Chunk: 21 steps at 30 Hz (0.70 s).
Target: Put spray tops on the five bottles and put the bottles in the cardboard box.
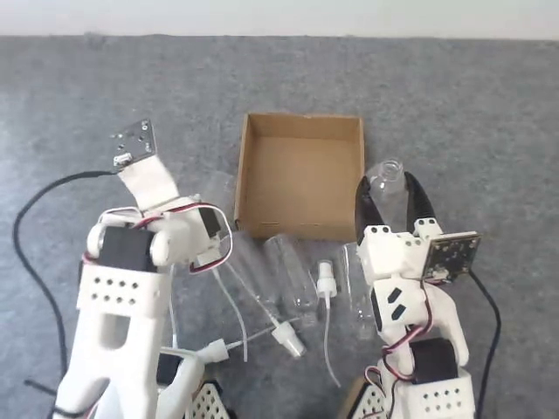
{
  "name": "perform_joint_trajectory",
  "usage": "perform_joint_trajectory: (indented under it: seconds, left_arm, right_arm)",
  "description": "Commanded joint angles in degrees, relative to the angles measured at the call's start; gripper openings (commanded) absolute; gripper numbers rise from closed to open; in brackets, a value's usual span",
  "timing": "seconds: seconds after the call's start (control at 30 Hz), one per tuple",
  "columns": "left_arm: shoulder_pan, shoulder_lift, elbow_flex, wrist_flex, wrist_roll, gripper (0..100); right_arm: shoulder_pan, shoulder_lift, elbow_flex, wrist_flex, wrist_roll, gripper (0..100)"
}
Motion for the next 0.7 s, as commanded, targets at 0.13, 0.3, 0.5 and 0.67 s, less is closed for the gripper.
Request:
perform_joint_trajectory:
  seconds: [0.13,0.3,0.5,0.67]
  left_arm:
    - [0.3,-4.4,-4.0,-6.9,0.6,1]
    - [0.3,-4.7,-6.3,-10.5,0.6,1]
    - [0.3,-4.7,-8.4,-14.2,0.6,1]
    - [-0.2,-4.7,-10.1,-19.5,0.6,1]
  right_arm:
    - [-0.6,-0.5,-0.4,-1.3,-0.2,8.4]
    - [-0.6,-0.5,-0.4,-1.3,-0.2,8.4]
    - [-0.6,-0.5,-0.5,-1.3,-0.2,8.4]
    - [-0.6,-0.5,-0.6,-1.3,-0.2,8.4]
